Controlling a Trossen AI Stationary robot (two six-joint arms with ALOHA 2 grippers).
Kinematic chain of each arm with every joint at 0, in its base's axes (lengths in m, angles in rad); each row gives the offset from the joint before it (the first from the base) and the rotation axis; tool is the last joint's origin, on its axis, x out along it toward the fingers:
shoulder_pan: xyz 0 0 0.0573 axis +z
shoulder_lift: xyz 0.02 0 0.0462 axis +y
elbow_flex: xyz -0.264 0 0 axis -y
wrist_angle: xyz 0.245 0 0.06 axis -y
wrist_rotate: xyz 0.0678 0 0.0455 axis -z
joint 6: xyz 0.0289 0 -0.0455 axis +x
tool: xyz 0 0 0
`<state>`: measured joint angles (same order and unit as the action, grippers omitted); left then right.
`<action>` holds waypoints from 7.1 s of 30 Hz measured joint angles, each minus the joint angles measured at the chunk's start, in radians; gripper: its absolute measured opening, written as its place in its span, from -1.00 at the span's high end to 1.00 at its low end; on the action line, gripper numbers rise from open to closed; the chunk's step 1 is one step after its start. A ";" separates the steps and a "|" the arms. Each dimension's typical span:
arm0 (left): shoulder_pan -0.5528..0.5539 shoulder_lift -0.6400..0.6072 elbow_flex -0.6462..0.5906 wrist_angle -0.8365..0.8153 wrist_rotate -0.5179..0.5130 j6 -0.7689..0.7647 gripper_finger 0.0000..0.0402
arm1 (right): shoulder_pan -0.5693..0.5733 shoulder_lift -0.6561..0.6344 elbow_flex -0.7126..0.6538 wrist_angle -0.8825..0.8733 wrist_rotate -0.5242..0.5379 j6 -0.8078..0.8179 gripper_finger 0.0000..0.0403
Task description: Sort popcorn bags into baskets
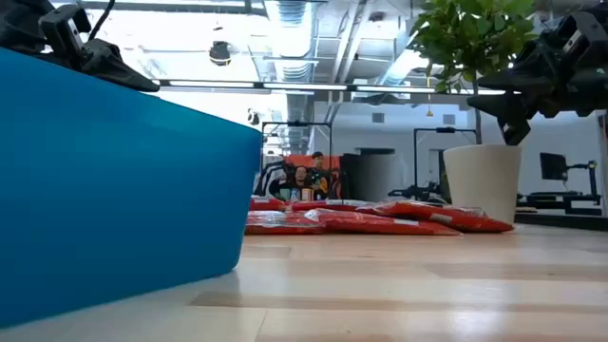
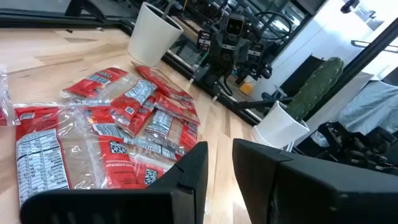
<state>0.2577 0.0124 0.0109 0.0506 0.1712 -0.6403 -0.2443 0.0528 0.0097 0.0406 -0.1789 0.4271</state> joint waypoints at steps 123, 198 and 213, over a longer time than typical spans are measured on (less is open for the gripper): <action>-0.009 1.630 0.806 -0.168 -0.343 0.190 -0.34 | 0.007 0.000 0.001 -0.033 0.201 0.358 0.06; -0.971 1.592 1.086 -0.831 -0.510 -1.119 0.93 | 0.006 0.000 0.000 -0.035 0.205 0.324 0.17; -0.912 1.556 1.103 -0.847 -0.479 -1.055 -0.19 | 0.006 0.000 0.000 -0.035 0.204 0.323 0.07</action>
<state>-0.6543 1.5680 1.1139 -0.7966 -0.3076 -1.6957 -0.2379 0.0532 0.0101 0.0059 0.0246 0.7502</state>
